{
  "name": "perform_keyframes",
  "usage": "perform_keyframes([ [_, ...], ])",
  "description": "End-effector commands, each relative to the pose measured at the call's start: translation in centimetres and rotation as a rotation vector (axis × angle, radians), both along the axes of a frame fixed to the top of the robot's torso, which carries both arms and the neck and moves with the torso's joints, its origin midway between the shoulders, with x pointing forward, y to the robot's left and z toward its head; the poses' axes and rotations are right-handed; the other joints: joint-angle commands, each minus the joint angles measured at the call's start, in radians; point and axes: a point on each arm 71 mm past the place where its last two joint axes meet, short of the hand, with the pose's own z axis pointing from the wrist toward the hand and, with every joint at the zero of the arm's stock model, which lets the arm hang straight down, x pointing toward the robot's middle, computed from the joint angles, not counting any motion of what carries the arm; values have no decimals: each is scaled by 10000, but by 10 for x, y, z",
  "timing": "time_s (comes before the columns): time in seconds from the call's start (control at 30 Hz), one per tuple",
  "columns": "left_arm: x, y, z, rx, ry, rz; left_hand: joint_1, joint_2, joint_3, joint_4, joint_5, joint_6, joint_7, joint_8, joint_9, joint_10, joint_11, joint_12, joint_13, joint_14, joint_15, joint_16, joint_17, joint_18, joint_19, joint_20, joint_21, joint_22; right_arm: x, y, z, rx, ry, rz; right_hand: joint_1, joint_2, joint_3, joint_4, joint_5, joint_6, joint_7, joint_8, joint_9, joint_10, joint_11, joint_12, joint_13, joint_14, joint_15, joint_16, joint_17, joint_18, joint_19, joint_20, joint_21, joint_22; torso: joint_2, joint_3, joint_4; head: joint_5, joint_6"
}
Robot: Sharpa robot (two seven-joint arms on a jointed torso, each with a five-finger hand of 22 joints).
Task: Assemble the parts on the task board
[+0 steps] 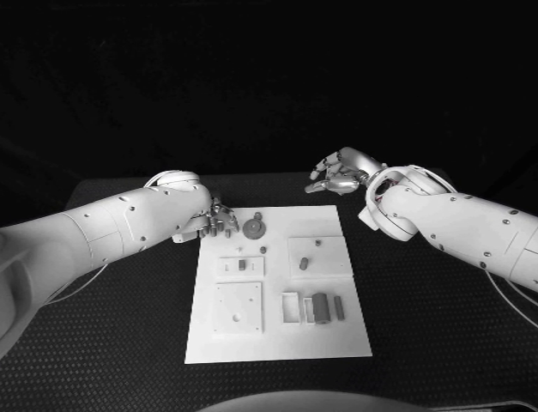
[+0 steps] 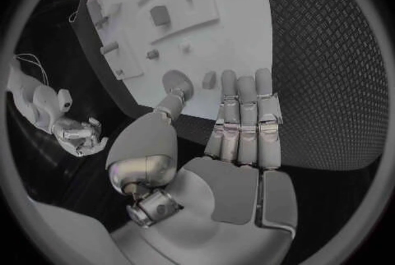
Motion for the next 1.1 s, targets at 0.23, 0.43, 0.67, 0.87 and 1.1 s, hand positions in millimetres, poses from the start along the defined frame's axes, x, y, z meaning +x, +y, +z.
perform_keyframes([
  [0.23,-2,-4,-4,-156,265,-198,94,131,90,-20,49,192,-68,150,35,22,-126,54,-13,-5,-26,108,-51,84,91,-37,-31,68,0,2,0,-32,86,134,-58,83,-55,-20,19,11,57,39,11,-39,-46,42,-19,-3,-99,3,-16,79,-55,8,-56,77,14,11,5,-19,-39],
  [0.43,-3,-6,-5,-279,401,-264,254,433,163,-162,71,399,-140,270,52,77,-189,102,-24,27,-47,198,-116,81,135,-56,-26,159,0,2,-1,-44,118,144,-58,86,-55,-20,19,12,57,40,12,-40,-46,43,-21,-3,-98,3,-17,79,-55,8,-57,77,-1,16,10,-4,-86],
  [0.67,-3,-6,-5,-418,359,-218,585,687,255,-417,3,564,-183,341,36,87,-220,98,-67,8,-41,260,-213,68,134,-54,-59,251,0,2,-1,-32,94,141,-60,92,-54,-19,19,14,57,40,13,-40,-46,44,-23,-4,-98,3,-18,79,-55,7,-58,77,-6,4,-6,9,-106],
  [0.87,-2,-5,-4,-457,224,-153,1181,763,335,-534,-176,626,-190,358,-3,62,-220,113,-87,-34,-32,328,-309,55,133,-47,-109,339,0,3,-1,-13,75,127,-60,97,-52,-20,19,16,57,42,15,-41,-46,45,-25,-4,-98,3,-19,79,-55,7,-58,77,-8,0,-3,-2,-116],
  [1.1,-2,-5,-5,-578,291,-104,1322,885,335,-521,-212,647,-193,363,-17,69,-223,130,-89,-33,-31,360,-342,52,147,-45,-128,367,0,3,0,-3,63,120,-62,100,-52,-20,19,16,57,41,16,-41,-46,46,-27,-4,-98,4,-20,79,-55,7,-59,78,-7,-8,6,-4,-127],
])
